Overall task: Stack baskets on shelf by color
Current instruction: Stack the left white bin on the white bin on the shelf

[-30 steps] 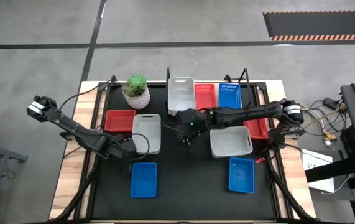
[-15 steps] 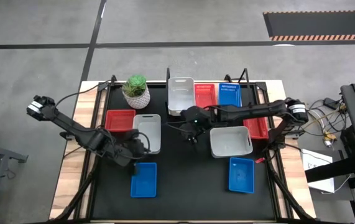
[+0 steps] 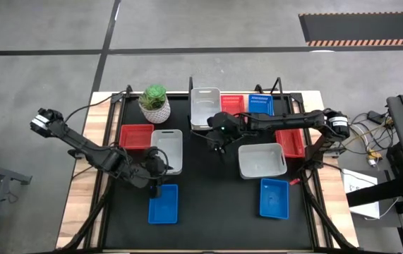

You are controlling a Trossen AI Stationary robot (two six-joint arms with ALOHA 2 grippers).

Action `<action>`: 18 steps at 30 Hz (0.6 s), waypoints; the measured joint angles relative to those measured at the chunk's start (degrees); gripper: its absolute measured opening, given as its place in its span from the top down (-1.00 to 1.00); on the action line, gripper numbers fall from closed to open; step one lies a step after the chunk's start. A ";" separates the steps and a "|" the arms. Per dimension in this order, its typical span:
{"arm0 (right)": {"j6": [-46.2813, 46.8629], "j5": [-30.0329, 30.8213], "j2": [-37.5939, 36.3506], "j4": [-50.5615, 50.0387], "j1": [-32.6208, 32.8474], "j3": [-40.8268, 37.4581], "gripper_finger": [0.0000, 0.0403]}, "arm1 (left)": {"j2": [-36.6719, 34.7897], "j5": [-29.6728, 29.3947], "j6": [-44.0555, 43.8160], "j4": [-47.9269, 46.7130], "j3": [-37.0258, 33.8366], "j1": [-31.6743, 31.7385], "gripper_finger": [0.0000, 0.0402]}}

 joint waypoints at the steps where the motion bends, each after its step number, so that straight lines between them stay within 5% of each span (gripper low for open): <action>1: 0.00 0.00 0.03 0.00 -0.06 0.00 0.16 | 0.02 -0.02 0.00 -0.04 -0.34 0.00 0.17; 6: -1.47 -0.34 0.12 0.00 0.00 -0.17 0.16 | 0.31 -0.07 -0.10 -0.01 -2.49 0.30 -0.06; 18: -0.15 -6.21 0.29 4.49 0.05 -1.52 0.16 | 7.65 -1.79 -1.67 2.43 -7.22 1.64 -0.09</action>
